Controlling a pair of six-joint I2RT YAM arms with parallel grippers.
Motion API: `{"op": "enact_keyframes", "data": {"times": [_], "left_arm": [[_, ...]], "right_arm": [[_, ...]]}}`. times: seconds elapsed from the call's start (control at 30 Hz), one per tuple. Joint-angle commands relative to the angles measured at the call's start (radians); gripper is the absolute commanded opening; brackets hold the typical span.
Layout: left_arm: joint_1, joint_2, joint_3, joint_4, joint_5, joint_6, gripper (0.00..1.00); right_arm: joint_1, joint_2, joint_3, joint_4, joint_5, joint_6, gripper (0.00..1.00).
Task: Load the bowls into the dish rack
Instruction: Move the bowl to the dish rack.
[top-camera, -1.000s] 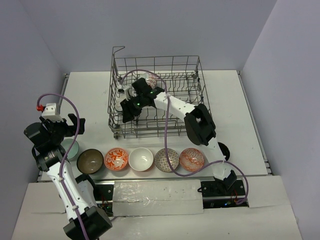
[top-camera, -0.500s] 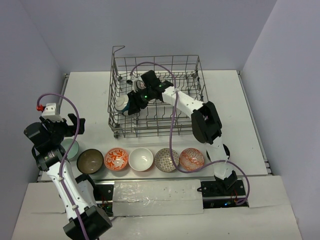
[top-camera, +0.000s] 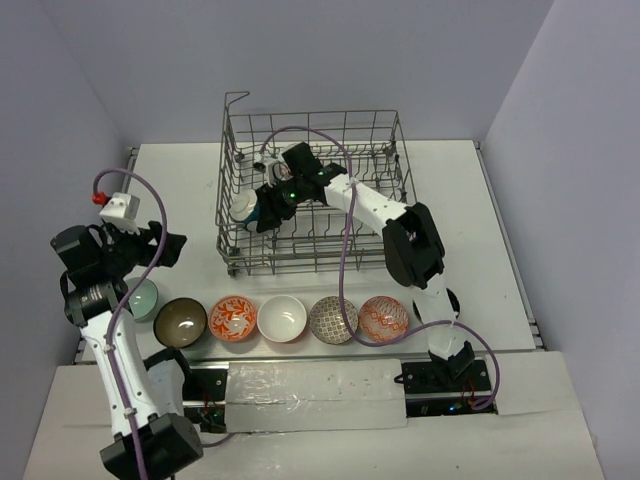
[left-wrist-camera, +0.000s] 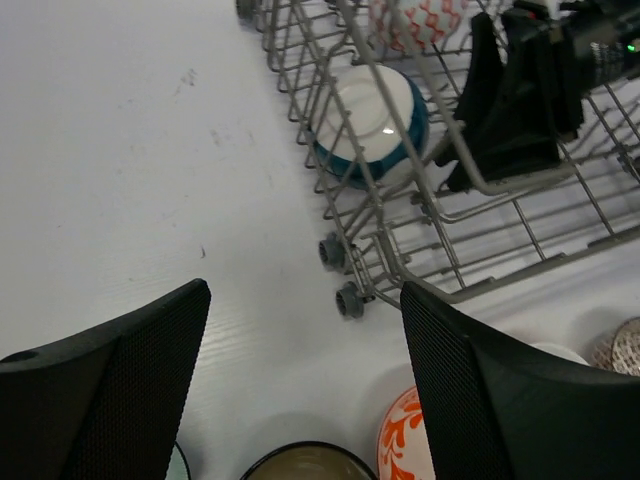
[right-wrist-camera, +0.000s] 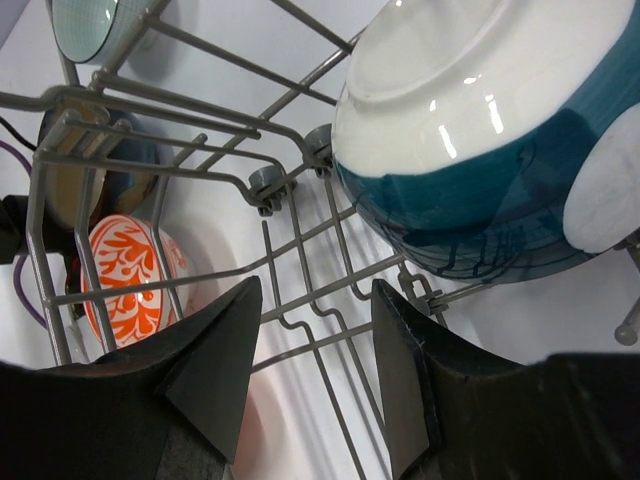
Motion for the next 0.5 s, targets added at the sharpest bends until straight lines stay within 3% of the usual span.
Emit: {"op": "enact_keyframes", "data": {"times": [0.0, 0.2, 0.47], "left_arm": [[-0.071, 0.020, 0.105, -0.094, 0.000, 0.077, 0.84], [-0.234, 0.106, 0.231, -0.137, -0.081, 0.060, 0.89], [-0.349, 0.213, 0.257, -0.057, -0.175, -0.033, 0.88]], "right_arm": [[-0.003, -0.101, -0.015, 0.035, -0.021, -0.024, 0.56], [-0.001, -0.104, -0.015, 0.029, -0.041, -0.017, 0.56], [0.000, -0.118, -0.036, 0.025, -0.053, -0.033, 0.56]]}}
